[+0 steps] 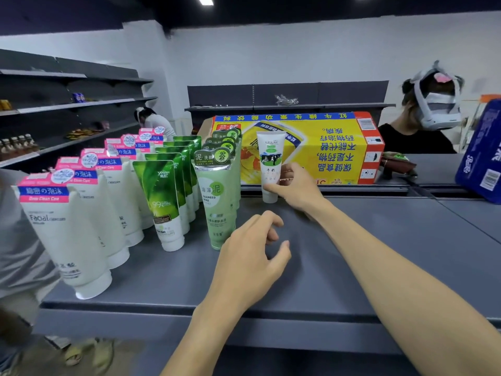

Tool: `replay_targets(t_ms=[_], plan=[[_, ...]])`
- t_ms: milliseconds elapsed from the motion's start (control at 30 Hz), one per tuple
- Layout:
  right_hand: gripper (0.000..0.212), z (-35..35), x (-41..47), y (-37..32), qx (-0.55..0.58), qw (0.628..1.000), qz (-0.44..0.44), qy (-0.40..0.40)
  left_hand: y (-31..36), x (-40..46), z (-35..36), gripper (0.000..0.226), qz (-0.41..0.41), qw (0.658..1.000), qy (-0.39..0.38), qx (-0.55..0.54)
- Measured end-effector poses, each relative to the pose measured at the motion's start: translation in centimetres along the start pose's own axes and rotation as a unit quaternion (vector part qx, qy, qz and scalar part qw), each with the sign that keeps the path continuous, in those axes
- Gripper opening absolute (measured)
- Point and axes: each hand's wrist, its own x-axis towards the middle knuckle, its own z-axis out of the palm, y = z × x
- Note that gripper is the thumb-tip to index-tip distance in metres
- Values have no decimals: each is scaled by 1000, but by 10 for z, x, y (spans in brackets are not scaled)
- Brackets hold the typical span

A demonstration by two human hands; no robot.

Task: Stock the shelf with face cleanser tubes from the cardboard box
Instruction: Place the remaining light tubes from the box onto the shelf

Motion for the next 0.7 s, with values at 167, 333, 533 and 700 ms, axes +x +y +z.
replay_targets(t_ms=[167, 333, 533, 700], plan=[[72, -7, -18, -15, -26, 1000, 13, 4, 4, 0, -11, 18, -43, 999, 11, -14], [74, -26, -45, -45, -113, 993, -21, 14, 10, -3, -35, 19, -42, 999, -14, 22], [61, -32, -75, -72, -128, 991, -32, 11, 20, -15, -51, 20, -31, 999, -30, 25], [46, -31, -117, -83, -157, 987, -34, -1, 30, -41, -71, 21, -23, 999, -38, 11]])
